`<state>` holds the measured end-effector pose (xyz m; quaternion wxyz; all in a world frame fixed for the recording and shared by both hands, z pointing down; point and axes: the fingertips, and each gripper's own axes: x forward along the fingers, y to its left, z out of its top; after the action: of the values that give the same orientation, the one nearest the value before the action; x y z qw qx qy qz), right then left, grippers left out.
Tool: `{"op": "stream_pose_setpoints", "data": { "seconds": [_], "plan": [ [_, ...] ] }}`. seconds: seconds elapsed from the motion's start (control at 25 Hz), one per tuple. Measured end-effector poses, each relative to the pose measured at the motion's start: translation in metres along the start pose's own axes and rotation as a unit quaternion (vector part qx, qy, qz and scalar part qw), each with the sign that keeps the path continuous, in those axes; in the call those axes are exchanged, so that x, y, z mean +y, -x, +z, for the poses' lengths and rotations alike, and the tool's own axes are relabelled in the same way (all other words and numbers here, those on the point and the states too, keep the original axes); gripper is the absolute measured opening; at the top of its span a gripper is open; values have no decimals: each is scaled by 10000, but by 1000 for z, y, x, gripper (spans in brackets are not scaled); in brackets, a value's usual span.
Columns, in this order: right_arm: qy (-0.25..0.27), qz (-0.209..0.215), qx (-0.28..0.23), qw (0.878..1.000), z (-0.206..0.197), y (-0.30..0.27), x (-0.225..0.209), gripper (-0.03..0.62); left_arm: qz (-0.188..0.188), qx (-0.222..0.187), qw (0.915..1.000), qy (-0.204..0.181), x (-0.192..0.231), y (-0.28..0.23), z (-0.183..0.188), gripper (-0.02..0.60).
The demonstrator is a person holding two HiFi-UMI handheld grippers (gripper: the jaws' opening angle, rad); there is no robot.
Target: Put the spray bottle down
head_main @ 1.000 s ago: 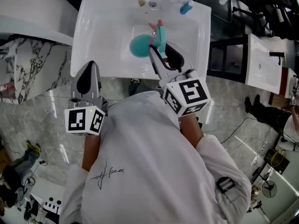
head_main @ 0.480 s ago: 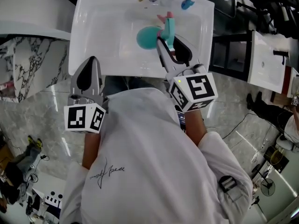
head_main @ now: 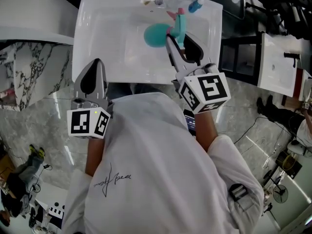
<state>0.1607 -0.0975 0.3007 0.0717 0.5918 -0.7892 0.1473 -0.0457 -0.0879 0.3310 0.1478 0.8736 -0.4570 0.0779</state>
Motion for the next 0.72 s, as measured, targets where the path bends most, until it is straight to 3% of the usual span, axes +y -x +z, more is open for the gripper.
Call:
{"op": "stream_pose_setpoints", "data": {
  "seconds": [0.72],
  "plan": [
    [256,321,36,9992,16,-42,21,120,334,-189,9990,243,33,6,2,6]
  ]
}}
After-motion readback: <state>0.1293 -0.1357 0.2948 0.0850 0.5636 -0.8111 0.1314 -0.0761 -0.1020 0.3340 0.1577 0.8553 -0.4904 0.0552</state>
